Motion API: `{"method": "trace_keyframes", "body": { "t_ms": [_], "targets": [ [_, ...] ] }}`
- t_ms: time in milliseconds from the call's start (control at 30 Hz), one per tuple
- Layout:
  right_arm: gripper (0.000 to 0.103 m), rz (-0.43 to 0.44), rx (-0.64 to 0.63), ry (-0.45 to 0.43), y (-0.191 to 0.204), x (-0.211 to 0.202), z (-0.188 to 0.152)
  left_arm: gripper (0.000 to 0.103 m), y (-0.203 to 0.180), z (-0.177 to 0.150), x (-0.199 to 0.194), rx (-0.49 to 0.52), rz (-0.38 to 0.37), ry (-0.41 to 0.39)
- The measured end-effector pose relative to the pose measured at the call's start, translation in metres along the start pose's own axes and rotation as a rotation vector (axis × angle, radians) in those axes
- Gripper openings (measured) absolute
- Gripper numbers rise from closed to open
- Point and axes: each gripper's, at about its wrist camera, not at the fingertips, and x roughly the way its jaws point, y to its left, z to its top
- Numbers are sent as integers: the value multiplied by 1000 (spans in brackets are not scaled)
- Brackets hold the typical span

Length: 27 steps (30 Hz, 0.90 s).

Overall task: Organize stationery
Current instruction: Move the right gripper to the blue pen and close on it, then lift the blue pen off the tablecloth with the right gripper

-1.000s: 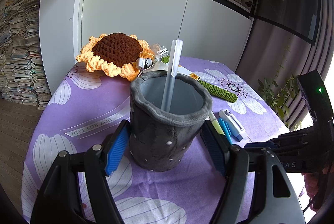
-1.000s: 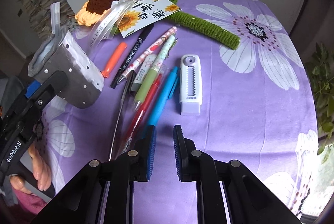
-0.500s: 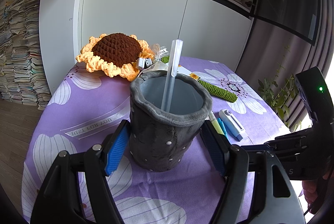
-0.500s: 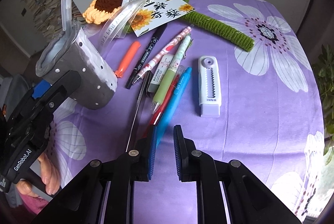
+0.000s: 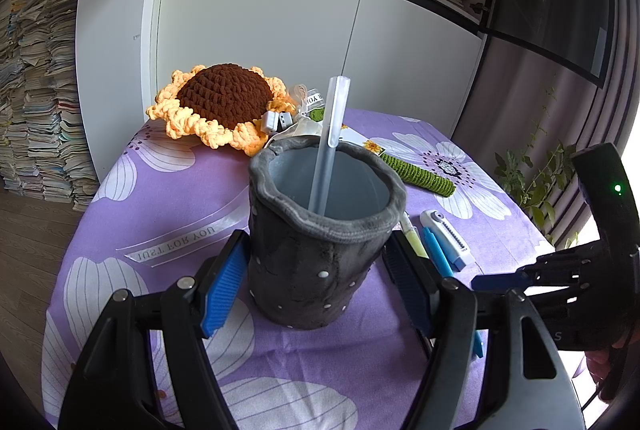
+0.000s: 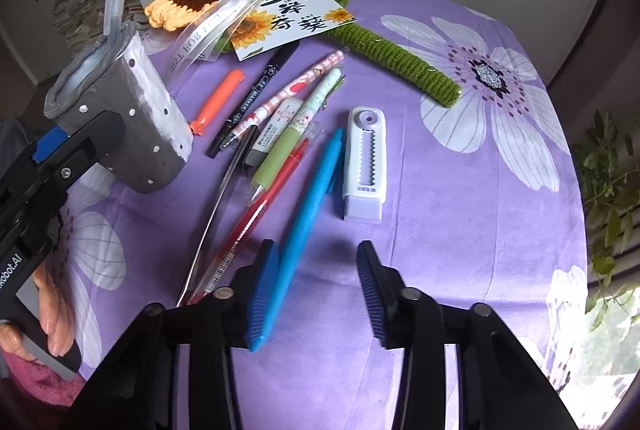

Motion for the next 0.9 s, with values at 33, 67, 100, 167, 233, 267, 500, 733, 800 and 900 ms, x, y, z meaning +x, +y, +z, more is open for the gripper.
{"method": "trace_keyframes", "body": {
  "t_ms": [33, 67, 100, 167, 233, 267, 500, 733, 800, 900],
  "targets": [
    [17, 17, -12, 0, 3, 0, 0, 70, 0, 0, 0, 0, 0, 0],
    [12, 29, -39, 5, 8, -1, -1, 70, 0, 0, 0, 0, 0, 0],
    [12, 19, -69, 4, 13, -1, -1, 70, 0, 0, 0, -1, 0, 0],
    [12, -17, -115, 0, 21, -1, -2, 70, 0, 0, 0, -1, -1, 0],
    [11, -9, -126, 11, 21, -2, -3, 70, 0, 0, 0, -1, -1, 0],
    [9, -2, -125, 18, 18, -4, -4, 70, 0, 0, -1, -1, -1, -1],
    [0, 4, -139, 40, -3, -28, -18, 70, 1, 0, -1, -1, 0, 0],
    [4, 108, -44, 22, -6, -27, -11, 70, 1, 0, -1, -2, 0, 0],
    [10, 89, -72, 44, 3, -19, -9, 70, 2, 0, -1, -4, 0, -1],
    [10, 66, -80, 35, 9, -13, -7, 70, 3, 0, -1, -7, -2, 0]
  ]
}}
